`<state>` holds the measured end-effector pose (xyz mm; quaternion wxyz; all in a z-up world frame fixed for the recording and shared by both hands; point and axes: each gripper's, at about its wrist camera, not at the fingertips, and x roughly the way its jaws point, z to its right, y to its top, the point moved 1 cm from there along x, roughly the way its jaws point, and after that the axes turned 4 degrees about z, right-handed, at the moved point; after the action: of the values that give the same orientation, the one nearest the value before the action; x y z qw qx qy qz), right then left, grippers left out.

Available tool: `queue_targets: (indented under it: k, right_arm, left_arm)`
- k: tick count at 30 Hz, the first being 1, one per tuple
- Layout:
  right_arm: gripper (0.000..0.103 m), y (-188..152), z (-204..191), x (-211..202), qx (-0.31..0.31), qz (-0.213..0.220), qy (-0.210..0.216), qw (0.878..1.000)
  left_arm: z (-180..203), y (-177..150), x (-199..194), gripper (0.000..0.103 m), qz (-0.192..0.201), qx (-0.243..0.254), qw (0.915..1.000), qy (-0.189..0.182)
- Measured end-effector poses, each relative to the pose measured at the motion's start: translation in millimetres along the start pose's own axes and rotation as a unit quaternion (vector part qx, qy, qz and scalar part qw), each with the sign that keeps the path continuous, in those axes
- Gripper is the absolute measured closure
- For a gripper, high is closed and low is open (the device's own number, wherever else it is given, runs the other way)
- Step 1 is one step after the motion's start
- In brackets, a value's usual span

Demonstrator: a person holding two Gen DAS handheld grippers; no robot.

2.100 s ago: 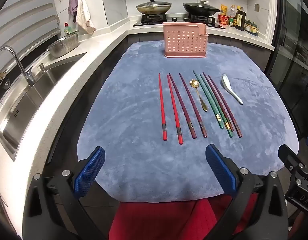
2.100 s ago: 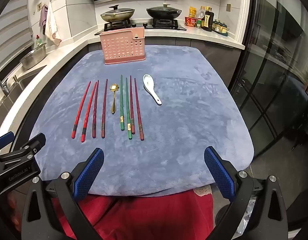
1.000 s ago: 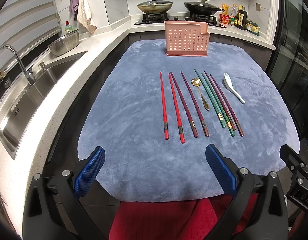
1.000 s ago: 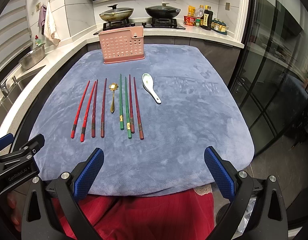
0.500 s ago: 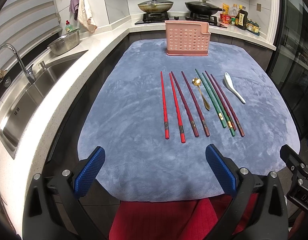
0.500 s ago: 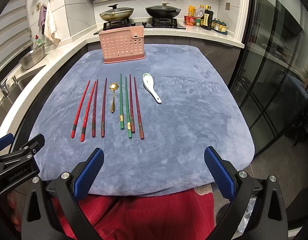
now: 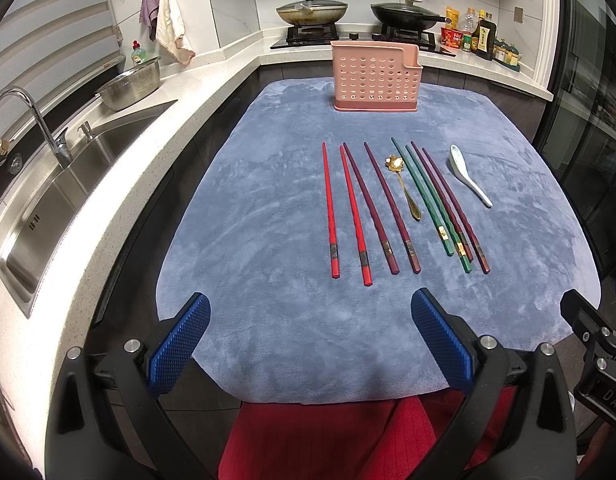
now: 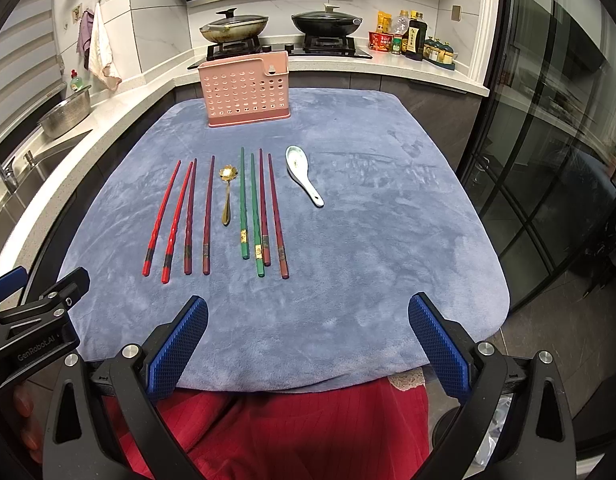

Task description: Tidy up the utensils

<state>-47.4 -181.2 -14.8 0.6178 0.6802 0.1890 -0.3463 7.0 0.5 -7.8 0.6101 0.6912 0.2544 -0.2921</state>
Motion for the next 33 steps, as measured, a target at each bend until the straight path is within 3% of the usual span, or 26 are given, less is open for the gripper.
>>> queue_targets:
  k: [33]
  right_arm:
    - [0.007,0.3,-1.8,1.5,-0.001,-0.001,0.000,1.000]
  left_arm:
    - [-0.2,-1.9,1.8,0.007,-0.001,0.001,1.0000,0.001]
